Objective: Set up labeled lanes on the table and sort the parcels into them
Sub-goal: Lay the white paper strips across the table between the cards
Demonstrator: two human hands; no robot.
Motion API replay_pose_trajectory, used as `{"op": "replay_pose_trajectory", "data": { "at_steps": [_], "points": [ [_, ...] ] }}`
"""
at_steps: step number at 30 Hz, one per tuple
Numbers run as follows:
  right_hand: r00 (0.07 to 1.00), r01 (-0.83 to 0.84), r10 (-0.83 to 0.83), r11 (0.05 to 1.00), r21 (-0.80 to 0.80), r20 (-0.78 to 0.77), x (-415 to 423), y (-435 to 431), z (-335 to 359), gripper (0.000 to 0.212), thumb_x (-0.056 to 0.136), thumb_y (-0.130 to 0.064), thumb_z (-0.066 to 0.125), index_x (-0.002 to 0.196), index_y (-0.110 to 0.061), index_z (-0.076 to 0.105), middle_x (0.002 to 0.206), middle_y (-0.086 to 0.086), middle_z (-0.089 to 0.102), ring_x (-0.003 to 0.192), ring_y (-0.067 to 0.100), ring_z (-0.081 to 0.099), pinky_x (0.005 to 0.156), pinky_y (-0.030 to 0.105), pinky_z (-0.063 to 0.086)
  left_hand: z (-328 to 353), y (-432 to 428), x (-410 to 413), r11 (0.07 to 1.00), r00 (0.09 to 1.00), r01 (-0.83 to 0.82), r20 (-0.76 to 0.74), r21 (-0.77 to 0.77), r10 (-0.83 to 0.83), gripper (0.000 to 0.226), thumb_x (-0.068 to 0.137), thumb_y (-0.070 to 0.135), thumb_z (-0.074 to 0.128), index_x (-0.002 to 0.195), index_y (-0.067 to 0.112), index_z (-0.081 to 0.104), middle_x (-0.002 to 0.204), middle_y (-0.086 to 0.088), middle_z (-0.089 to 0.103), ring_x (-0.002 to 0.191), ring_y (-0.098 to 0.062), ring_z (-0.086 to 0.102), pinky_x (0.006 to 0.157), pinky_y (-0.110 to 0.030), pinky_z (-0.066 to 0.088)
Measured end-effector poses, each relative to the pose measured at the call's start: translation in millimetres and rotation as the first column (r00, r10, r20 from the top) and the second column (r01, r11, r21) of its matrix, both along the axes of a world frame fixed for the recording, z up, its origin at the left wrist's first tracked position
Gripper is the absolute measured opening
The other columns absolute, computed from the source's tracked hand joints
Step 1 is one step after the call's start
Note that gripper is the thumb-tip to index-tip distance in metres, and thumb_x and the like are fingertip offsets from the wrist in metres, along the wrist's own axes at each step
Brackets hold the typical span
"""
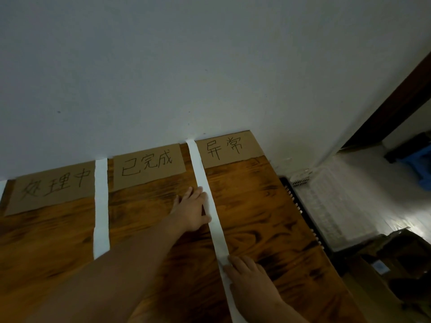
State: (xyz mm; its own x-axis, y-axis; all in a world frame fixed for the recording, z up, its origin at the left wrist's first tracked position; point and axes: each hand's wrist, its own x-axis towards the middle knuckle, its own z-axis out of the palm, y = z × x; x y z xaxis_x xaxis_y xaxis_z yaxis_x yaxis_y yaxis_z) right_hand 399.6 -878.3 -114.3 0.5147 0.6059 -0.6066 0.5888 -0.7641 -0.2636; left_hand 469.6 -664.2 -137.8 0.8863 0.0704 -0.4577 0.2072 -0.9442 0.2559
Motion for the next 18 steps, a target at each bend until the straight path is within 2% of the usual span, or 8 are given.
{"op": "replay_pose_trajectory", "data": {
  "at_steps": [4, 8, 11, 13, 16, 18],
  "points": [
    [1.000, 0.009, -0.010, 1.000, 0.029, 0.028, 1.3, 2.4, 2.1, 0.050, 0.100, -0.026, 0.040, 0.148, -0.027, 0.026, 0.159, -0.002, 0.013, 0.146, 0.021, 0.008, 0.118, 0.043, 0.012, 15.9, 6.0, -11.5, 0.998, 0.998, -0.063, 0.005, -0.009, 0.063, 0.084, 0.089, 0.057, 0.048, 0.152, 0.024, 0.003, 0.160, 0.003, -0.008, 0.146, -0.021, -0.010, 0.117, -0.051, 0.003],
    [0.990, -0.050, 0.034, 0.992, 0.119, 0.134, 8.6, 24.7, 19.0, 0.046, 0.098, -0.027, 0.038, 0.143, -0.023, 0.034, 0.153, 0.003, 0.025, 0.141, 0.023, 0.021, 0.112, 0.039, 0.025, 45.1, 37.4, -54.9, 0.984, 0.984, -0.178, 0.017, 0.003, 0.177, 0.082, 0.089, 0.059, 0.046, 0.152, 0.025, 0.006, 0.160, 0.002, -0.009, 0.146, -0.021, -0.010, 0.117, -0.050, 0.005],
    [0.970, -0.140, 0.099, 0.974, 0.178, 0.223, 7.9, 68.5, 49.0, 0.047, 0.097, -0.028, 0.040, 0.143, -0.020, 0.036, 0.147, 0.004, 0.033, 0.134, 0.025, 0.030, 0.108, 0.036, 0.032, 68.8, 85.3, -113.9, 0.959, 0.959, -0.283, 0.049, 0.036, 0.281, 0.081, 0.088, 0.061, 0.044, 0.152, 0.026, 0.009, 0.160, 0.001, -0.007, 0.147, -0.023, -0.008, 0.116, -0.052, 0.008],
    [0.964, -0.187, 0.142, 0.963, 0.192, 0.224, -3.8, 105.2, 73.9, 0.047, 0.098, -0.028, 0.040, 0.143, -0.015, 0.036, 0.147, 0.007, 0.032, 0.135, 0.027, 0.029, 0.110, 0.040, 0.032, 84.9, 121.9, -162.4, 0.927, 0.930, -0.366, 0.074, 0.077, 0.361, 0.080, 0.088, 0.062, 0.044, 0.152, 0.026, 0.010, 0.160, -0.001, -0.004, 0.147, -0.026, -0.007, 0.117, -0.052, 0.009],
    [0.948, -0.265, 0.218, 0.944, 0.197, 0.230, -43.3, 164.2, 105.3, 0.049, 0.099, -0.030, 0.043, 0.144, -0.014, 0.034, 0.148, 0.010, 0.031, 0.137, 0.030, 0.027, 0.112, 0.042, 0.029, 106.0, 173.7, -249.1, 0.864, 0.870, -0.490, 0.112, 0.112, 0.479, 0.079, 0.088, 0.061, 0.045, 0.151, 0.025, 0.013, 0.160, -0.003, -0.001, 0.147, -0.026, -0.005, 0.117, -0.052, 0.011],
    [0.934, -0.310, 0.250, 0.923, 0.230, 0.255, -80.3, 202.9, 116.9, 0.049, 0.098, -0.032, 0.046, 0.143, -0.016, 0.036, 0.144, 0.008, 0.037, 0.134, 0.028, 0.032, 0.110, 0.041, 0.032, 115.0, 203.7, -313.8, 0.812, 0.823, -0.567, 0.129, 0.134, 0.553, 0.079, 0.088, 0.061, 0.045, 0.151, 0.025, 0.013, 0.160, -0.002, -0.001, 0.147, -0.026, -0.005, 0.117, -0.052, 0.011]
  ]
}}
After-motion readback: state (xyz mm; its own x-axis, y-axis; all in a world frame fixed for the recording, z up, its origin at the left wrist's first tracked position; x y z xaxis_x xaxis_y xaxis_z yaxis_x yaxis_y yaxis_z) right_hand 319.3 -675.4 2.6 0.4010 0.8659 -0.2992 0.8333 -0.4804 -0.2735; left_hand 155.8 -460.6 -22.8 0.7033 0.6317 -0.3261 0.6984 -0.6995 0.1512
